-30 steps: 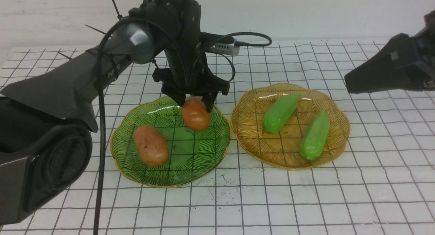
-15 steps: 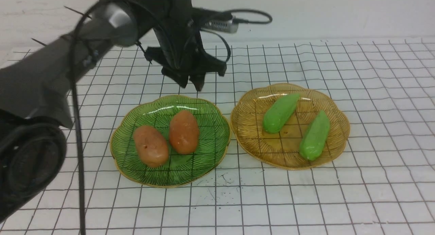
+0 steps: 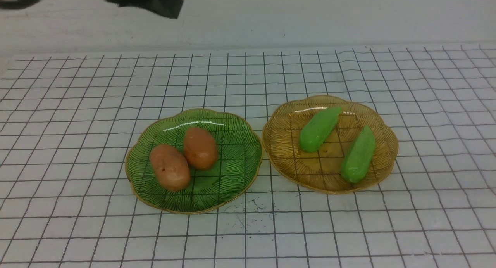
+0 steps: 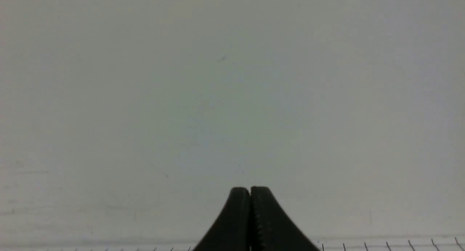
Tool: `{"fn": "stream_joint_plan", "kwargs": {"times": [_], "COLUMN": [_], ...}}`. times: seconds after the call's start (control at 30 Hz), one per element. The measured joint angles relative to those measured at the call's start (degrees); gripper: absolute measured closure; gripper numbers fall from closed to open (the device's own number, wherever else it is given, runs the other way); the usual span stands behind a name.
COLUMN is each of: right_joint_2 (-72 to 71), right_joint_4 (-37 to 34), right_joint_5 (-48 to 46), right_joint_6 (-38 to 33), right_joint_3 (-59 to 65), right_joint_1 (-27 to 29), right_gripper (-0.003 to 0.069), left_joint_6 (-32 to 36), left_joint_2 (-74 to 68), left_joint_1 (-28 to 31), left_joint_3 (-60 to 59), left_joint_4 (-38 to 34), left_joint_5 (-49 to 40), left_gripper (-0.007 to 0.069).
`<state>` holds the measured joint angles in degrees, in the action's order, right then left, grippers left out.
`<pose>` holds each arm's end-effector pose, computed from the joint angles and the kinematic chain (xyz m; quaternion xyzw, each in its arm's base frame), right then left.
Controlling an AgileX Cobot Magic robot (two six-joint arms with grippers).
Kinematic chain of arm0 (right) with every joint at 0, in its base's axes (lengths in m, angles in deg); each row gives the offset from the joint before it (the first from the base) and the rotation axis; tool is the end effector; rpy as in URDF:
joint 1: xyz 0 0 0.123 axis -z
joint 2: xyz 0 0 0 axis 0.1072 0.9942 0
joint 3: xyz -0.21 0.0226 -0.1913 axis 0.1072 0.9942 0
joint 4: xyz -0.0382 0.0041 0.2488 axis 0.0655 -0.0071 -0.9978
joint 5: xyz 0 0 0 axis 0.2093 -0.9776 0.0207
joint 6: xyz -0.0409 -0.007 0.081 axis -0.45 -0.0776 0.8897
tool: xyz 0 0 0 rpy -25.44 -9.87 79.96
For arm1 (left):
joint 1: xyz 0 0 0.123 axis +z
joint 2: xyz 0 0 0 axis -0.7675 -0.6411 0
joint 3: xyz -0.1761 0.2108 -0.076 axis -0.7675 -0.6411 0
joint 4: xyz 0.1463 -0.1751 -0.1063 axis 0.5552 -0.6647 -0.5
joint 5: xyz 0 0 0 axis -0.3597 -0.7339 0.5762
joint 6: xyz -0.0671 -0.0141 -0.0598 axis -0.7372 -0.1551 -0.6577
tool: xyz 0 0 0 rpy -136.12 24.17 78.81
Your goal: Put different types of vegetables on the plate.
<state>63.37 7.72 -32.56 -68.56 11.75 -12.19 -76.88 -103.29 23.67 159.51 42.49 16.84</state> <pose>0.0540 0.0083 0.3425 -0.0043 0.6441 0.0975 0.7587 0.2404 -0.1183 0.4733 0.1810 0.9081 -0.0922 0.3661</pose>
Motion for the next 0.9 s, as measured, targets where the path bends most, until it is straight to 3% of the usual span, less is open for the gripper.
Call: {"fn": "stream_joint_plan", "kwargs": {"times": [0.27,0.57,0.7,0.83,0.9], "right_joint_2": [-0.2,-0.2,-0.2,-0.2,-0.2], "right_joint_4": [0.0,0.0,0.0,0.0,0.0], "right_joint_5": [3.3,2.9,2.9,2.9,2.9], "right_joint_6": [0.0,0.0,0.0,0.0,0.0], "right_joint_3": [0.8,0.8,0.8,0.8,0.8], "right_joint_1": [0.0,0.0,0.0,0.0,0.0], "right_gripper": [0.0673,0.0673,0.0673,0.0673,0.0673], "left_joint_6": [0.0,0.0,0.0,0.0,0.0], "left_joint_2": [22.5,55.5,63.2,67.7,70.1], "left_joint_1": [0.0,0.0,0.0,0.0,0.0], "left_joint_3": [-26.5,-59.7,-66.3,-69.7,-70.7], "left_joint_4": [-0.4,-1.4,-4.6,-8.2,-10.8], "left_joint_5": [5.4,36.6,42.5,41.7,36.8], "left_gripper": [0.0632,0.0632,0.0632,0.0632,0.0632]}}
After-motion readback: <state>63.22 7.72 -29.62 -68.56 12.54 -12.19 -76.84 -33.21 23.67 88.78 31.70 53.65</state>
